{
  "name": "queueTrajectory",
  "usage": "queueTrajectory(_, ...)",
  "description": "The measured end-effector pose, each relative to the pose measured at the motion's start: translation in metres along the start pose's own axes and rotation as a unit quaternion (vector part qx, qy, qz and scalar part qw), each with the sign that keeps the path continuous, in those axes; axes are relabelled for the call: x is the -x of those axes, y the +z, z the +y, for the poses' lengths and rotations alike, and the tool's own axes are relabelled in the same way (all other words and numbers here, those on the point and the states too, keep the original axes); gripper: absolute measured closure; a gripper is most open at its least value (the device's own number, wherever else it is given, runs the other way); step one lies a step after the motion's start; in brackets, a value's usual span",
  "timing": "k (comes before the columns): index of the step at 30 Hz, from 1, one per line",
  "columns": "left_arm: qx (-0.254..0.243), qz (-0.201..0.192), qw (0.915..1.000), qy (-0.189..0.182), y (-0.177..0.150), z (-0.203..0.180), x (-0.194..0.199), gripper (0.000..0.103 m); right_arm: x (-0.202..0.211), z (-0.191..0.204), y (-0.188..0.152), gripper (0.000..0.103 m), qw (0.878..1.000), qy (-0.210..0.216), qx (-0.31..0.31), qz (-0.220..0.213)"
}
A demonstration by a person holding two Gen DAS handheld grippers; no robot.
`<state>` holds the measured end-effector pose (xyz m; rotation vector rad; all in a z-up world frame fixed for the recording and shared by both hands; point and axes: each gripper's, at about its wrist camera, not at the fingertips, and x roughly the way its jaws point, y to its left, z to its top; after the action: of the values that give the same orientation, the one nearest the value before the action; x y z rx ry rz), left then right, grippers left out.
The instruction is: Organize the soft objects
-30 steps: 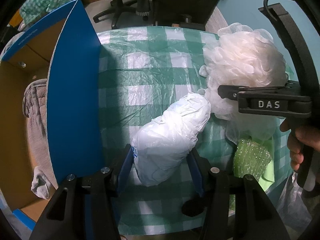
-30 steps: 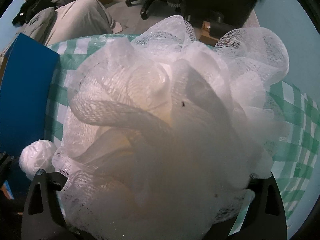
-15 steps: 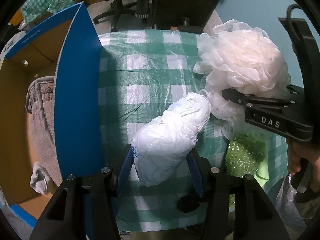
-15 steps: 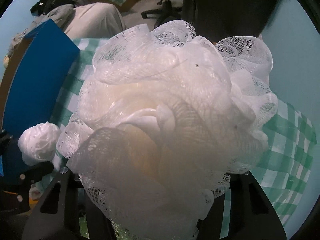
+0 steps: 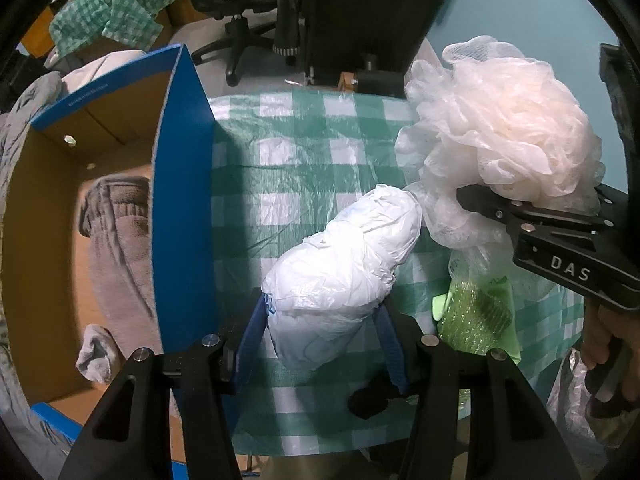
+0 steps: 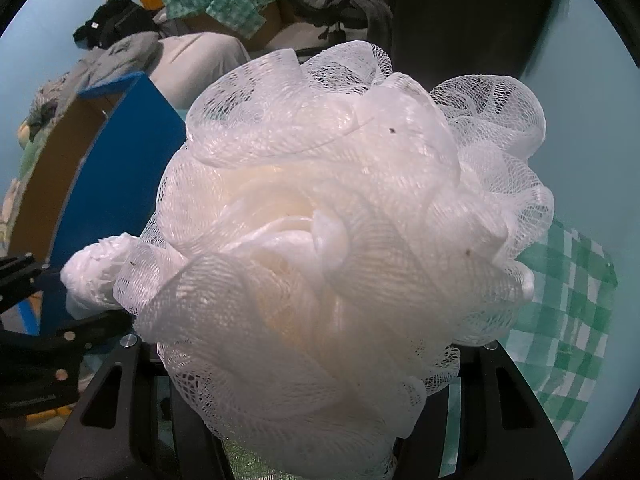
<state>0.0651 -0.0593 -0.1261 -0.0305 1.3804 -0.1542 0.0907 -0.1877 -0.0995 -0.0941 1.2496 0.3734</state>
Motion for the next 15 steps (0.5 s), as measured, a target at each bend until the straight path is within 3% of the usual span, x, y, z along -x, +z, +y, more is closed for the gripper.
queueTrajectory(15, 0.003, -0.047, 0.9989, -0.006, 0.008, -0.003, 0.040, 0.049, 0.054, -0.004, -0.006, 0.049, 0.999, 0.011, 0.002, -0.033)
